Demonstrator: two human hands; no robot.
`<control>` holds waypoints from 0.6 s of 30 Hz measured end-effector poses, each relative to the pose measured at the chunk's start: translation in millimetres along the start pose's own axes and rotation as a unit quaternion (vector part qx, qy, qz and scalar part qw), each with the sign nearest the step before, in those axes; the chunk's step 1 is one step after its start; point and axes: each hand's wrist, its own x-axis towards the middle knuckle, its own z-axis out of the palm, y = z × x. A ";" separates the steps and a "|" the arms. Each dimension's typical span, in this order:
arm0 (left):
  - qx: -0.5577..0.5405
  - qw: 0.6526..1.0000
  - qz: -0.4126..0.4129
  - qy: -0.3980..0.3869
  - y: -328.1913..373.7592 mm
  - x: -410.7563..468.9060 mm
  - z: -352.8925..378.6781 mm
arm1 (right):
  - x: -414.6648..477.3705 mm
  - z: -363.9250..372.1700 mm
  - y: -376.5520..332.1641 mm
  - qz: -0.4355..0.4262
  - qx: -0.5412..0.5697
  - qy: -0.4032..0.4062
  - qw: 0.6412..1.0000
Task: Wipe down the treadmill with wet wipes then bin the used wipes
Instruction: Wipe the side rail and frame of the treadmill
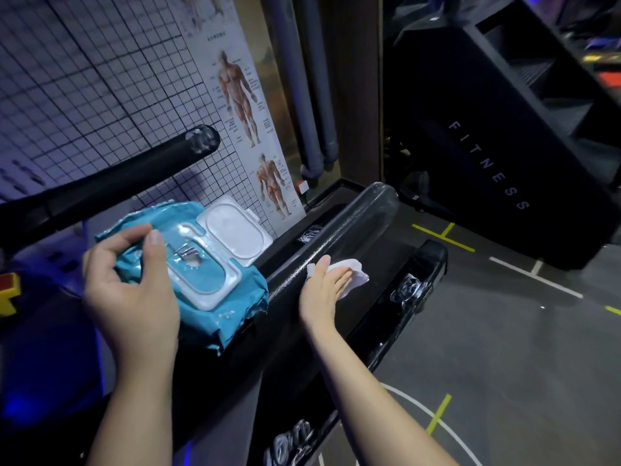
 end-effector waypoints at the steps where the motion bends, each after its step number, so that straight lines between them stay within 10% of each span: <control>1: 0.003 1.000 0.005 0.001 1.9 -0.1 4.4 | 0.2 1.0 1.5 -0.003 -0.006 -0.003 1.000; 18: 0.043 0.999 0.025 -0.002 14.4 -3.4 42.3 | 49.9 -28.1 -32.6 -0.016 0.023 0.028 0.999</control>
